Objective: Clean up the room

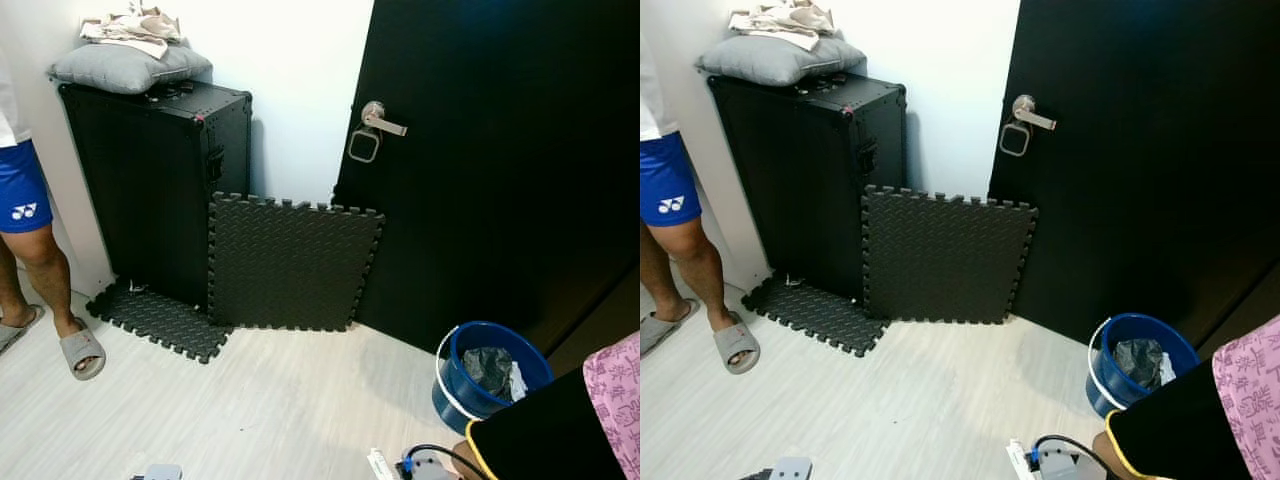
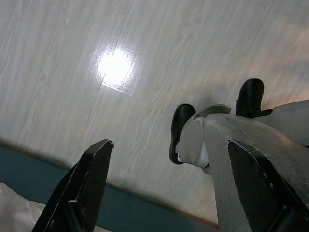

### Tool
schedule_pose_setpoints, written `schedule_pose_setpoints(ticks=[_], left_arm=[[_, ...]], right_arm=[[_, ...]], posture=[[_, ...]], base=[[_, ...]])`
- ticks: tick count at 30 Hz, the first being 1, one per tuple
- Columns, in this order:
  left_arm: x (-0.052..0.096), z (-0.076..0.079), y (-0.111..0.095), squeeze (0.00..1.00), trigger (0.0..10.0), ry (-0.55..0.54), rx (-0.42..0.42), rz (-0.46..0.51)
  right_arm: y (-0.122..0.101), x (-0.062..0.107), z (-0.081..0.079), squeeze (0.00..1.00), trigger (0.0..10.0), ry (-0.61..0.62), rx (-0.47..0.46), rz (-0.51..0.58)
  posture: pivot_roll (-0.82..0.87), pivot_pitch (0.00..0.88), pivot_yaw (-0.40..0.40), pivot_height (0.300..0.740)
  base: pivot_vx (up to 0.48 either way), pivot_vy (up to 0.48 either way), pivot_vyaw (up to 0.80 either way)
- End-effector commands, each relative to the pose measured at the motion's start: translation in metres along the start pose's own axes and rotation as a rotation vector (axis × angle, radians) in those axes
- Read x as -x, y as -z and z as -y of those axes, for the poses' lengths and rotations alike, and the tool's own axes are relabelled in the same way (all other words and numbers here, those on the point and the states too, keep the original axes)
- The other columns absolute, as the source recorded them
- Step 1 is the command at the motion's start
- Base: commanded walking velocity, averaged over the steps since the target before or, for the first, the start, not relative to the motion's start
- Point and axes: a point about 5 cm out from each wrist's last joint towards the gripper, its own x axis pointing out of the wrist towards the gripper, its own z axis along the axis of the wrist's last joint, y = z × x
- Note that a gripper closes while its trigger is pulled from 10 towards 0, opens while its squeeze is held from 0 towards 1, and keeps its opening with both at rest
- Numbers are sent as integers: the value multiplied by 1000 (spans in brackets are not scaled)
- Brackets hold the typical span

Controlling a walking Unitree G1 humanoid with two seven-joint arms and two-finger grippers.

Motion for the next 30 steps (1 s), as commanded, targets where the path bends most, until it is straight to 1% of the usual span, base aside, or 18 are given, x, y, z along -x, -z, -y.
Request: schedule_pose_setpoints(ticks=[1, 8, 14, 18, 20, 25, 28, 29, 30], left_arm=[[0, 4, 2, 0, 10000, 13, 11, -8], [0, 4, 1, 0, 10000, 16, 7, -7], [0, 3, 1, 0, 10000, 17, 2, -6], [0, 2, 1, 0, 10000, 17, -3, -7], [0, 2, 1, 0, 10000, 19, -7, -7], [0, 3, 1, 0, 10000, 22, -10, -6], [0, 3, 0, 0, 10000, 26, -14, -6], [0, 4, 1, 0, 10000, 27, -16, -8], [0, 4, 1, 0, 10000, 27, -16, -8]], right_arm=[[4, 1, 1, 0, 10000, 0, 5, -12], [7, 1, -1, 0, 10000, -7, 4, -18], [9, 1, -2, 0, 10000, -31, 35, -26], [8, 2, 1, 0, 10000, -42, 43, -12], [6, 3, 4, 0, 10000, -38, 49, -5], [6, 3, 5, 0, 10000, -36, 48, -11], [5, 3, 7, 0, 10000, -18, 39, -8], [6, 3, 7, 0, 10000, -12, 58, -23], [6, 3, 7, 0, 10000, -12, 58, -23]], posture=[[85, 0, -125, 740], [85, 0, -125, 740], [78, 0, -124, 740], [79, 0, -125, 740], [78, 0, -128, 740], [79, 0, -132, 740], [81, 0, -135, 740], [83, 0, -137, 740], [83, 0, -137, 740]], base=[[0, 0, 0], [0, 0, 0], [0, 0, 0], [246, 0, 0], [259, 0, 731], [262, 0, 708], [274, 0, 0], [289, 0, 0], [289, 0, 0]])
